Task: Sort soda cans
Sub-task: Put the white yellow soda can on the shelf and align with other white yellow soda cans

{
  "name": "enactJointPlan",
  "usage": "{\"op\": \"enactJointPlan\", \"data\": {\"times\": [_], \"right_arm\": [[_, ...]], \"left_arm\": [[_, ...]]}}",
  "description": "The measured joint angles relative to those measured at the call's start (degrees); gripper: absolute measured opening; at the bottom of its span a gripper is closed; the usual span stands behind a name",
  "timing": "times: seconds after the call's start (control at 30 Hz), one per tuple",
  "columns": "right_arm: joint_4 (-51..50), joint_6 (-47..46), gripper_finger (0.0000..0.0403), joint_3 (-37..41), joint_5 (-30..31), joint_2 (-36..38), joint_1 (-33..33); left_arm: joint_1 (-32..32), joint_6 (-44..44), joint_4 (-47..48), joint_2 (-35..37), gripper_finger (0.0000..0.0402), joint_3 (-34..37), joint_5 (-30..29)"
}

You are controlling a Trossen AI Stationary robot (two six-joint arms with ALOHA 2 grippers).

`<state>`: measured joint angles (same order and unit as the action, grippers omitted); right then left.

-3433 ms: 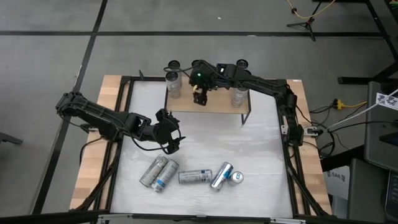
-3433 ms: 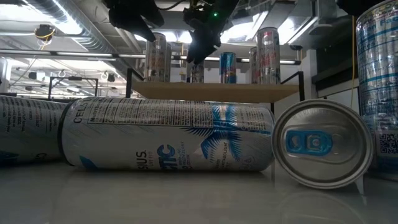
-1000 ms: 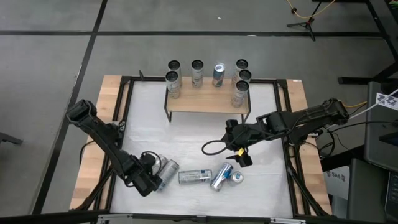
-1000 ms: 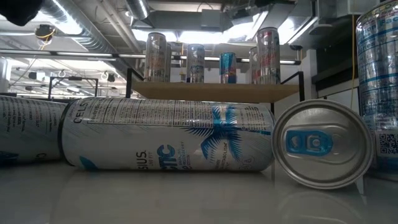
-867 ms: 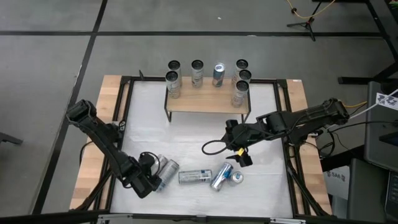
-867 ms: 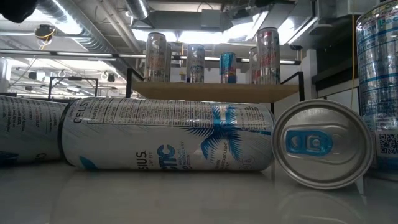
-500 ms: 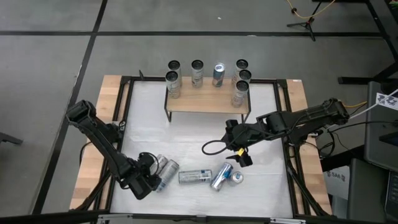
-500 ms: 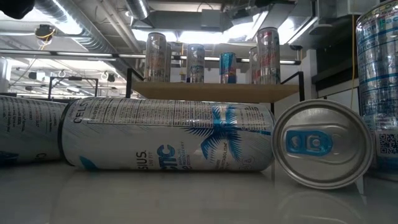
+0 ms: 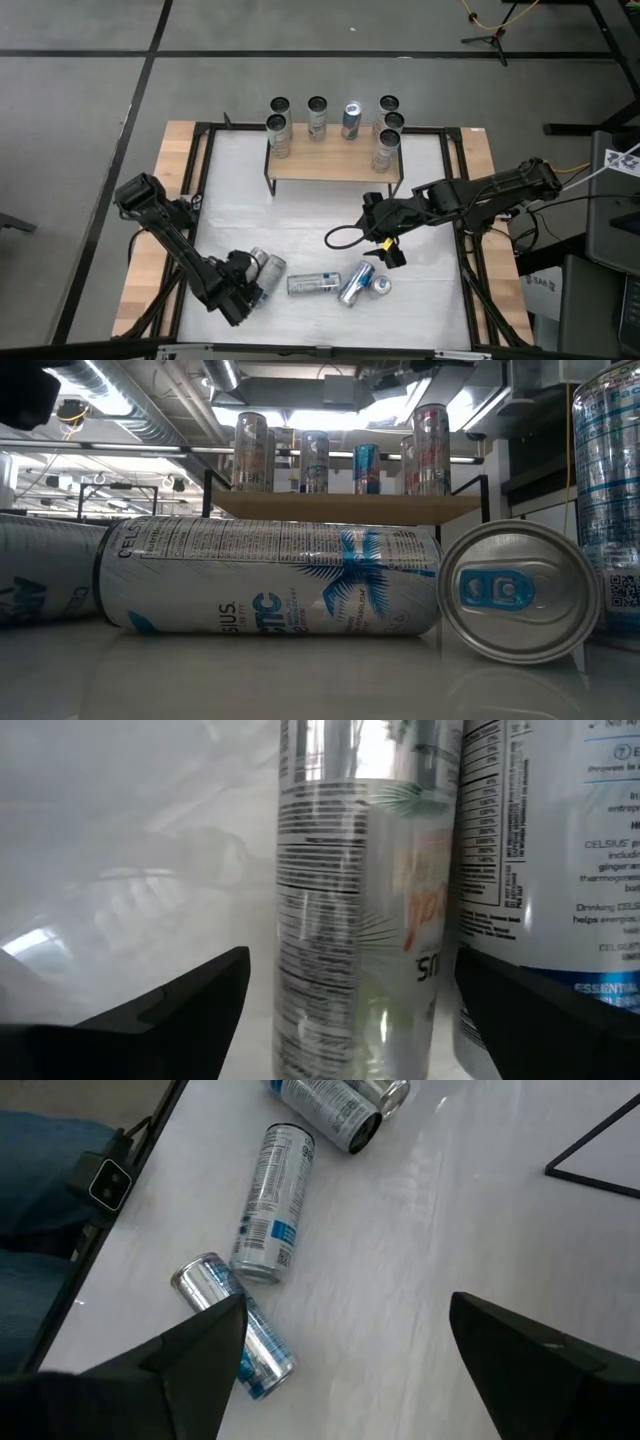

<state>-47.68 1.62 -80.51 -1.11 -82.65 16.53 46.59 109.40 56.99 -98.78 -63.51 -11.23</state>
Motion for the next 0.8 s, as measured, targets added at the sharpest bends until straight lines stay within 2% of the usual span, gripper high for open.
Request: {"op": "enactJointPlan", "data": {"times": [0.53,0.8], "right_arm": [[0.05,0.14,0.0344,0.0,0.01,0.0,0.0],[0.04,0.14,0.0344,0.0,0.01,0.0,0.0]], "left_arm": [[-0.04,0.02,-0.51,-3.78,0.035,0.02,0.0],[-0.51,0.04,-0.58,-3.78,0.0302,0.02,0.24]]}}
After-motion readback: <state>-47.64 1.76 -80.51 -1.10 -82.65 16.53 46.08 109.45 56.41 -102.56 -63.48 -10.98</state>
